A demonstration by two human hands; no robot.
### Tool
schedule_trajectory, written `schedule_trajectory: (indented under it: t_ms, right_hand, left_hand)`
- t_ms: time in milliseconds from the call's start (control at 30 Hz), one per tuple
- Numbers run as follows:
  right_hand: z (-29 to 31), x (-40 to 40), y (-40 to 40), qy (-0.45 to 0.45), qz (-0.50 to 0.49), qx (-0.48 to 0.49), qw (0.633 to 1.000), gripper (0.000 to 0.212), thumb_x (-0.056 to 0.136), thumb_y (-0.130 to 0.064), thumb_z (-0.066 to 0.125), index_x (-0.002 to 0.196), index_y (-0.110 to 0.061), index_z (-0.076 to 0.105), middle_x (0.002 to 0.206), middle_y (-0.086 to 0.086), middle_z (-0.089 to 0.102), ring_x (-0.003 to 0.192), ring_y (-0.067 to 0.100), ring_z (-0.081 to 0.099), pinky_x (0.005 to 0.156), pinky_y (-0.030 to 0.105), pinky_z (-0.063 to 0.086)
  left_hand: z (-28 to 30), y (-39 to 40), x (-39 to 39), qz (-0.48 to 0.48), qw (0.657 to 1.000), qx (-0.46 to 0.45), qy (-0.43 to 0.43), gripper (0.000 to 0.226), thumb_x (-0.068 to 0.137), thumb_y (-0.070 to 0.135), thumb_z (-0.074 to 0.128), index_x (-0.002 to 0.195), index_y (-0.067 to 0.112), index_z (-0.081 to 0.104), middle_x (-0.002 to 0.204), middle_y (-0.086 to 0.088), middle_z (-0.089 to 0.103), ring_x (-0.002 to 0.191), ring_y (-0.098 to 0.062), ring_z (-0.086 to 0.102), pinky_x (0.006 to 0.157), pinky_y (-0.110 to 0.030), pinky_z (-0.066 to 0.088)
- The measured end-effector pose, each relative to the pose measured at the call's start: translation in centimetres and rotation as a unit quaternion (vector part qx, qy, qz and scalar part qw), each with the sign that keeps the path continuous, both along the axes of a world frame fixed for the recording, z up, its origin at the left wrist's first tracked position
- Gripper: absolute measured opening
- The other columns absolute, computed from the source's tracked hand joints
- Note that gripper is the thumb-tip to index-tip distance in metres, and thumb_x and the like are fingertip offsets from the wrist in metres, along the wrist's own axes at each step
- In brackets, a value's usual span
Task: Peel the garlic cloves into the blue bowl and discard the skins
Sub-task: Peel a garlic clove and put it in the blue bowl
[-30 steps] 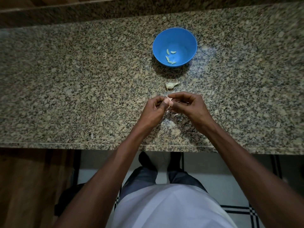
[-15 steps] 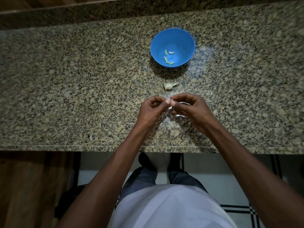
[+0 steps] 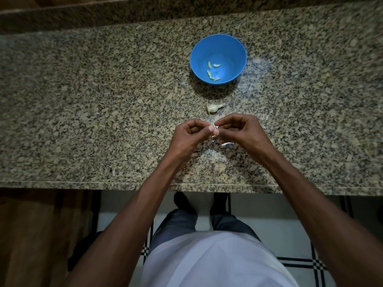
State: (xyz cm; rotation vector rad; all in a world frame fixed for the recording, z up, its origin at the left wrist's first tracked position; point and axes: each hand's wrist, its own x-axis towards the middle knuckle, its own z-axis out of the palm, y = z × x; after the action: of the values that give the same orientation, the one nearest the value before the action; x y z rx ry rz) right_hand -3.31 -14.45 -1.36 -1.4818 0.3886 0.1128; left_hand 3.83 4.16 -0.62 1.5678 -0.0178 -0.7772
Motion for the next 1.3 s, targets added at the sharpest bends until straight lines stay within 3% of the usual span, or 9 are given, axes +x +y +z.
schedule_trajectory:
  t_ms: [200, 433, 633, 700, 833, 1033, 1200, 1233, 1300]
  right_hand:
    - [-0.2, 0.3, 0.2, -0.014, 0.003, -0.029, 0.999, 0.033, 0.083, -0.011, 0.087, 0.114, -0.005, 0.078, 0.094, 0.011, 0.08, 0.087, 0.029, 0.078, 0.081, 0.045, 0.065]
    - [-0.5, -0.1, 0.9, 0.007, -0.032, 0.048, 0.998, 0.028, 0.09, -0.012, 0.081, 0.117, -0.004, 0.077, 0.11, 0.009, 0.079, 0.103, 0.028, 0.076, 0.083, 0.034, 0.063]
    - [-0.3, -0.1, 1.1, 0.018, -0.053, 0.085, 0.995, 0.026, 0.091, -0.01, 0.078, 0.116, -0.003, 0.076, 0.109, 0.011, 0.079, 0.101, 0.027, 0.076, 0.083, 0.03, 0.061]
    - [-0.2, 0.1, 1.2, 0.018, -0.054, 0.061, 0.997, 0.026, 0.091, -0.01, 0.078, 0.116, -0.003, 0.076, 0.107, 0.01, 0.079, 0.098, 0.026, 0.077, 0.082, 0.033, 0.062]
    - [-0.3, 0.6, 1.2, 0.02, -0.034, -0.027, 0.999, 0.029, 0.093, -0.017, 0.078, 0.121, -0.01, 0.076, 0.106, 0.007, 0.08, 0.093, 0.029, 0.078, 0.086, 0.05, 0.064]
    - [-0.5, 0.5, -0.1, 0.029, -0.052, -0.148, 0.987, 0.017, 0.098, -0.011, 0.071, 0.111, -0.019, 0.078, 0.105, 0.0, 0.078, 0.091, 0.015, 0.077, 0.084, 0.041, 0.065]
    - [-0.6, 2.3, -2.9, 0.01, -0.066, -0.338, 0.939, 0.019, 0.095, -0.01, 0.074, 0.112, -0.012, 0.079, 0.113, 0.004, 0.077, 0.083, -0.001, 0.07, 0.074, 0.011, 0.056]
    - [-0.7, 2.7, -3.3, 0.013, -0.053, -0.37, 0.927, 0.021, 0.094, -0.008, 0.073, 0.114, -0.01, 0.079, 0.113, 0.006, 0.078, 0.085, 0.003, 0.071, 0.078, 0.013, 0.056]
    - [-1.0, 2.9, -3.7, 0.023, -0.039, -0.4, 0.915, 0.025, 0.092, -0.001, 0.067, 0.114, -0.005, 0.079, 0.111, 0.011, 0.079, 0.09, 0.014, 0.074, 0.089, 0.029, 0.062]
  left_hand:
    - [0.3, -0.6, -0.2, 0.012, 0.999, 0.022, -0.039, 0.021, 0.091, 0.007, 0.076, 0.106, -0.004, 0.067, 0.095, -0.006, 0.074, 0.087, -0.01, 0.074, 0.079, -0.022, 0.058]
    - [-0.4, -1.6, -0.4, 0.045, 0.995, 0.061, -0.07, 0.016, 0.093, 0.008, 0.074, 0.105, 0.002, 0.066, 0.103, -0.011, 0.074, 0.099, -0.019, 0.074, 0.088, -0.031, 0.061]
    - [-0.6, -1.9, -0.2, 0.035, 0.99, 0.092, -0.102, 0.01, 0.095, 0.013, 0.074, 0.099, 0.011, 0.065, 0.102, -0.01, 0.073, 0.098, -0.021, 0.073, 0.087, -0.034, 0.062]
    - [-0.5, -1.9, -0.2, 0.036, 0.991, 0.084, -0.093, 0.013, 0.096, 0.013, 0.073, 0.102, 0.006, 0.064, 0.103, -0.011, 0.073, 0.098, -0.02, 0.073, 0.085, -0.03, 0.062]
    - [-0.4, -1.7, 0.0, 0.052, 0.996, 0.054, -0.05, 0.02, 0.097, 0.015, 0.071, 0.107, 0.0, 0.061, 0.103, -0.011, 0.071, 0.094, -0.018, 0.072, 0.081, -0.026, 0.06]
    - [-0.6, -0.8, 0.3, 0.066, 0.997, 0.041, -0.002, 0.013, 0.096, 0.012, 0.072, 0.102, 0.005, 0.062, 0.093, 0.0, 0.067, 0.078, -0.006, 0.066, 0.078, -0.024, 0.059]
    - [-1.2, 0.5, 0.3, 0.119, 0.992, 0.05, 0.01, 0.017, 0.092, 0.004, 0.075, 0.101, -0.007, 0.066, 0.099, -0.016, 0.075, 0.089, -0.027, 0.077, 0.081, -0.036, 0.064]
    - [-1.2, 0.6, 0.3, 0.127, 0.991, 0.046, 0.015, 0.018, 0.091, 0.001, 0.075, 0.102, -0.01, 0.066, 0.098, -0.019, 0.075, 0.089, -0.029, 0.078, 0.079, -0.035, 0.064]
    - [-1.2, 0.9, 0.5, 0.139, 0.989, 0.045, 0.02, 0.015, 0.089, -0.005, 0.075, 0.099, -0.011, 0.066, 0.094, -0.019, 0.076, 0.09, -0.031, 0.078, 0.079, -0.036, 0.065]
